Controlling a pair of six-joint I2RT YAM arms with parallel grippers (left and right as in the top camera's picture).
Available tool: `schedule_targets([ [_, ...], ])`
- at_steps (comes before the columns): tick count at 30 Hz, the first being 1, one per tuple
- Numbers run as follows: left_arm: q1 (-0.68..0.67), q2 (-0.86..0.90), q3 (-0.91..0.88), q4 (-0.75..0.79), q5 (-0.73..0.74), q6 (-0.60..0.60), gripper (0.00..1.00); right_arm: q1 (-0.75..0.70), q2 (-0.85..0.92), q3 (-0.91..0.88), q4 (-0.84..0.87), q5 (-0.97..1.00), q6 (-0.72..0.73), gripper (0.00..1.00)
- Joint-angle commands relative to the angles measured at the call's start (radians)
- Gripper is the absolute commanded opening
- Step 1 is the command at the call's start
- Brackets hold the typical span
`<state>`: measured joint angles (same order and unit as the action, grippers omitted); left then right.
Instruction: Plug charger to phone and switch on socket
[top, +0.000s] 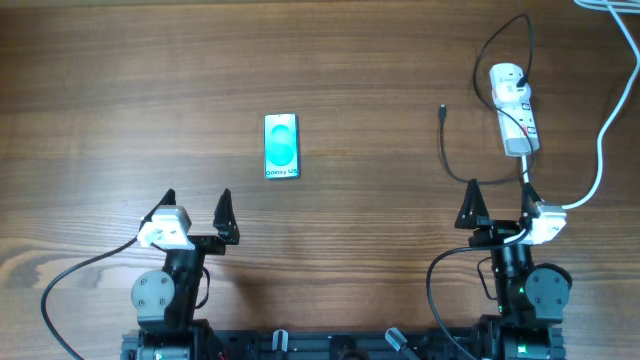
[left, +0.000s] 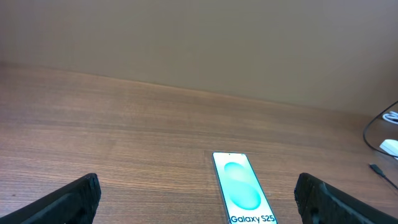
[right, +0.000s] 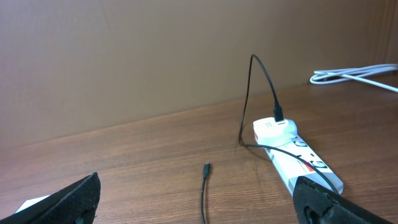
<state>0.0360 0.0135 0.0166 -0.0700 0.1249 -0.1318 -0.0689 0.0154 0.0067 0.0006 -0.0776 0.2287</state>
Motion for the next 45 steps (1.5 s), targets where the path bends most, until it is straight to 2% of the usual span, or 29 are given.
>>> schedule_targets([
  [1, 0.007, -0.007, -0.011, 0.003, -0.01, 0.02, 1.0, -0.007, -0.002, -0.002, 0.002, 0.017, -0.019, 0.99],
  [22, 0.007, -0.007, -0.011, 0.006, 0.0, 0.019, 1.0, -0.007, -0.002, -0.002, 0.002, 0.017, -0.019, 1.0],
  [26, 0.007, -0.007, -0.006, 0.06, 0.102, -0.072, 1.0, -0.007, -0.002, -0.002, 0.002, 0.017, -0.019, 1.0],
  [28, 0.007, -0.007, 0.042, 0.068, 0.113, -0.15, 1.0, -0.007, -0.002, -0.002, 0.002, 0.017, -0.019, 1.0],
  [32, 0.007, -0.007, 0.15, 0.051, 0.188, -0.15, 1.0, -0.007, -0.002, -0.002, 0.002, 0.017, -0.019, 1.0],
  [40, 0.007, 0.003, 0.305, -0.002, 0.201, -0.142, 1.0, -0.007, -0.002, -0.002, 0.002, 0.017, -0.019, 1.0],
  [42, 0.007, 0.055, 0.376, -0.002, 0.201, -0.142, 1.0, -0.007, -0.002, -0.002, 0.002, 0.017, -0.019, 1.0],
  [45, 0.007, 0.265, 0.58, -0.072, 0.219, -0.102, 1.0, -0.007, -0.002, -0.002, 0.002, 0.017, -0.019, 1.0],
])
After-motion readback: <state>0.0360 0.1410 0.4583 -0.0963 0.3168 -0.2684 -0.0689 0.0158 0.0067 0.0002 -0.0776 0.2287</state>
